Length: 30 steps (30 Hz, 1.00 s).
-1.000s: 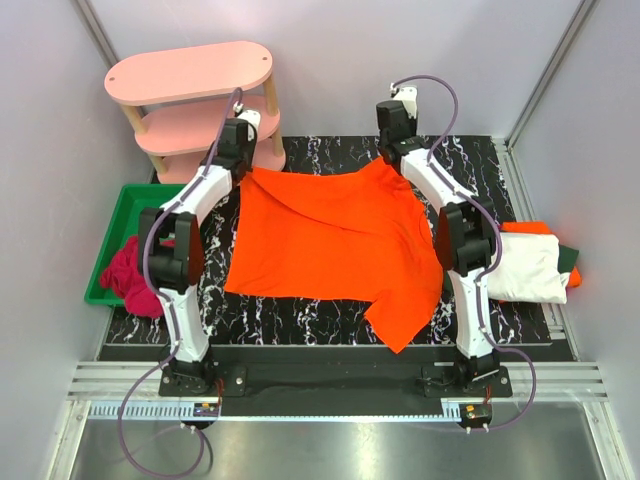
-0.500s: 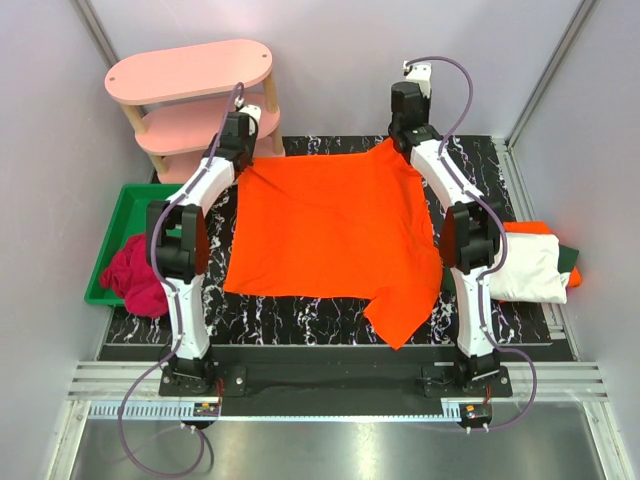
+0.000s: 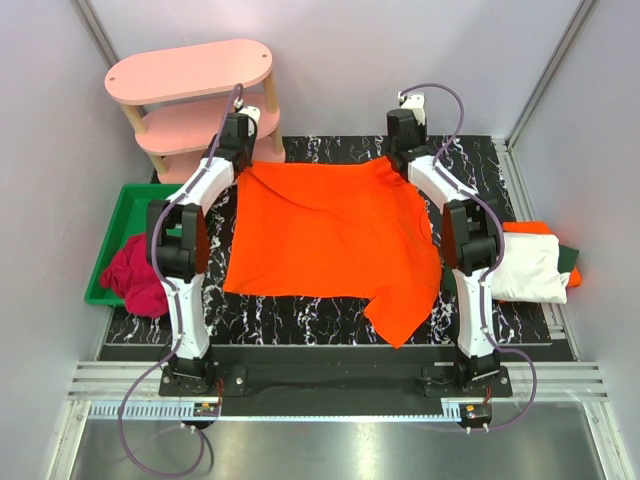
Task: Fold and stack the t-shirts
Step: Flatten out the tshirt, then fold the flattened tshirt in 1/3 of the way
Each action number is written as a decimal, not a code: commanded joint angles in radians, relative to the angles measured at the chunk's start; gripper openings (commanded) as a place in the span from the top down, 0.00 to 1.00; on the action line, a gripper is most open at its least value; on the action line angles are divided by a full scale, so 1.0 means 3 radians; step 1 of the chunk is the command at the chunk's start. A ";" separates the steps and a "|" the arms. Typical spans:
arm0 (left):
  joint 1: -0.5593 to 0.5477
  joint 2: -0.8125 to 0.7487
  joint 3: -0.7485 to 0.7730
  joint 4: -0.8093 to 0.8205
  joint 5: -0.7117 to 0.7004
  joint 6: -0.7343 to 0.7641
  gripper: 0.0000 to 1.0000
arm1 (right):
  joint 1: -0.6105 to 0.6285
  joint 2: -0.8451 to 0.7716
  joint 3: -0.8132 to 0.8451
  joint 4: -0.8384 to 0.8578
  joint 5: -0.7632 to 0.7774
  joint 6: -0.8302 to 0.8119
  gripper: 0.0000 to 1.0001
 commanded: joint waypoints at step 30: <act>0.0132 -0.0614 -0.0529 0.0493 -0.0050 0.0022 1.00 | -0.0025 -0.1231 -0.1219 0.0691 0.0225 -0.0028 1.00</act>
